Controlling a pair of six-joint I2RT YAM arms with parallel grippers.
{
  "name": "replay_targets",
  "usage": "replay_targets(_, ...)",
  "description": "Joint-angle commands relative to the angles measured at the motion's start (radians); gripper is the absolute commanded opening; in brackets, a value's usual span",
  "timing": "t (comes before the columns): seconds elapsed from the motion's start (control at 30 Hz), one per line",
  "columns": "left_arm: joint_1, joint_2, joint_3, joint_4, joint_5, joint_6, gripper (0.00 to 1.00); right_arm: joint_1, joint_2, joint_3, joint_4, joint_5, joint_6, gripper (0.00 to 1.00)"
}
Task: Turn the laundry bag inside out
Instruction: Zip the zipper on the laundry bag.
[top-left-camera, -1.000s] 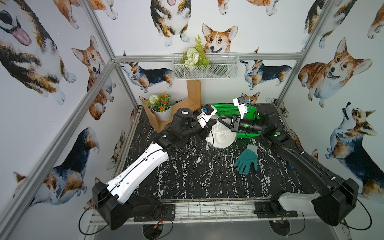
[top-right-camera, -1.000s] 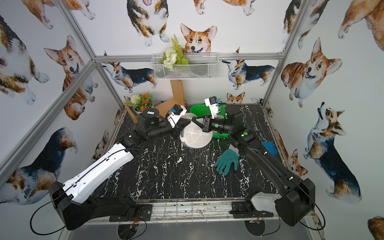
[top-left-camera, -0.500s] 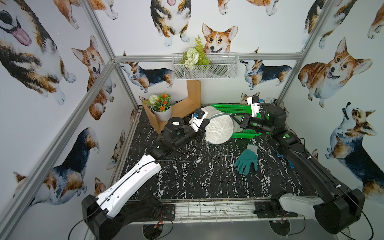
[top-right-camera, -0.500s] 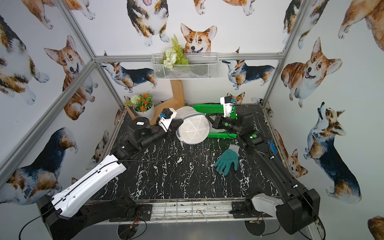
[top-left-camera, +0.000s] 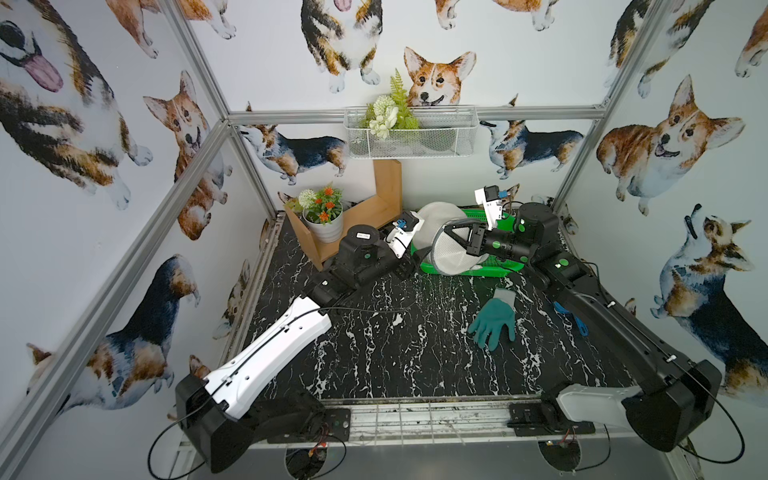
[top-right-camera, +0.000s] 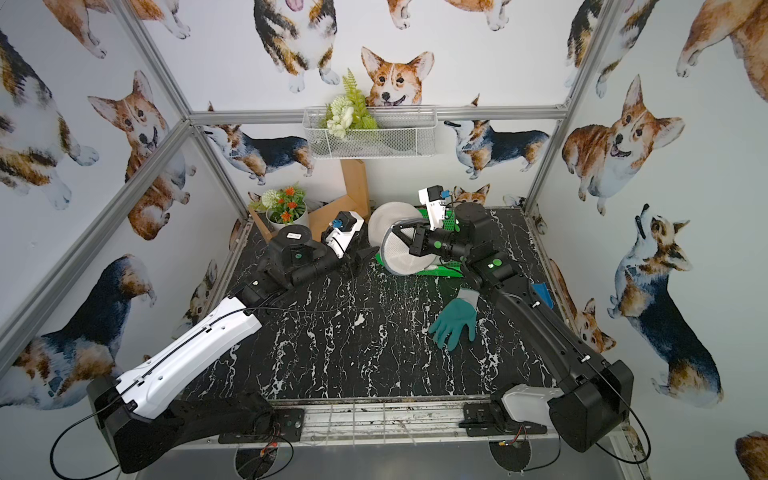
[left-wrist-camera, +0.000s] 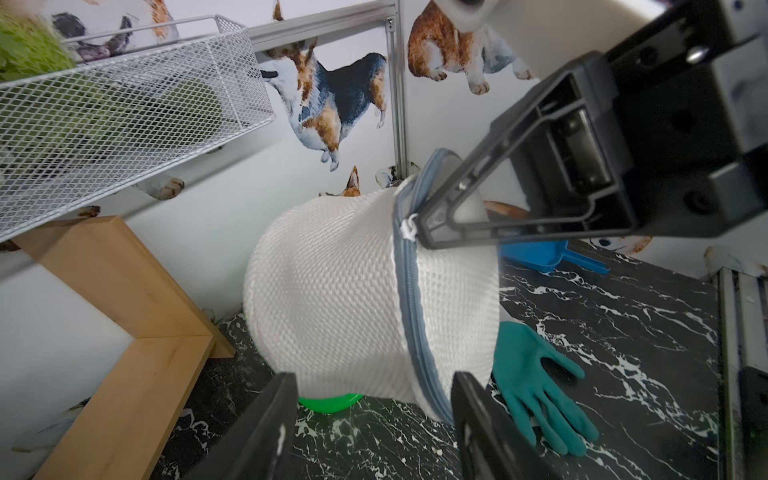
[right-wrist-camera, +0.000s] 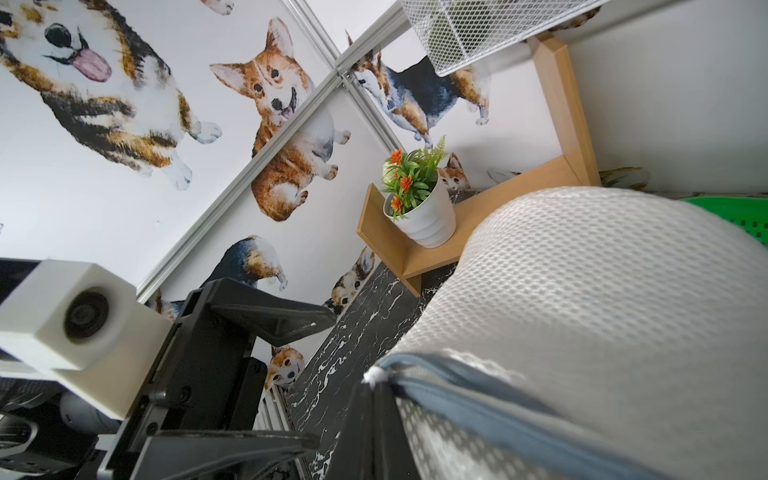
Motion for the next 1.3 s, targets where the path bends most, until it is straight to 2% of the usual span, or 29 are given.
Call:
replay_targets(0.0, -0.004, 0.018, 0.024, -0.011, 0.063, 0.044, 0.61, 0.018, 0.009, 0.027, -0.032, -0.028, -0.054, 0.0)
replay_targets(0.13, -0.006, 0.037, 0.04, -0.009, 0.078, 0.046, 0.46, 0.033, 0.023, 0.043, -0.058, -0.042, -0.081, 0.0)
replay_targets(0.43, -0.007, 0.042, 0.052, -0.01, 0.104, 0.044, 0.3, 0.058, 0.038, 0.056, -0.061, -0.059, -0.094, 0.0)
replay_targets(0.7, -0.009, 0.046, 0.05, -0.011, 0.086, 0.033, 0.0, 0.054, 0.027, 0.047, -0.043, -0.037, -0.078, 0.0)
replay_targets(0.8, -0.009, 0.035, 0.042, -0.007, 0.073, 0.032, 0.0, 0.028, 0.014, 0.032, -0.026, -0.013, -0.054, 0.0)
replay_targets(1.03, -0.009, -0.025, -0.026, 0.068, 0.075, 0.019, 0.0, -0.123, -0.043, -0.034, -0.01, 0.001, -0.007, 0.0)
replay_targets(1.17, -0.008, -0.068, -0.09, 0.17, 0.088, -0.01, 0.0, -0.146, -0.046, -0.049, -0.037, 0.005, -0.014, 0.0)
replay_targets(1.27, -0.007, -0.071, -0.098, 0.177, 0.092, -0.023, 0.0, -0.146, -0.046, -0.058, -0.023, -0.001, 0.003, 0.0)
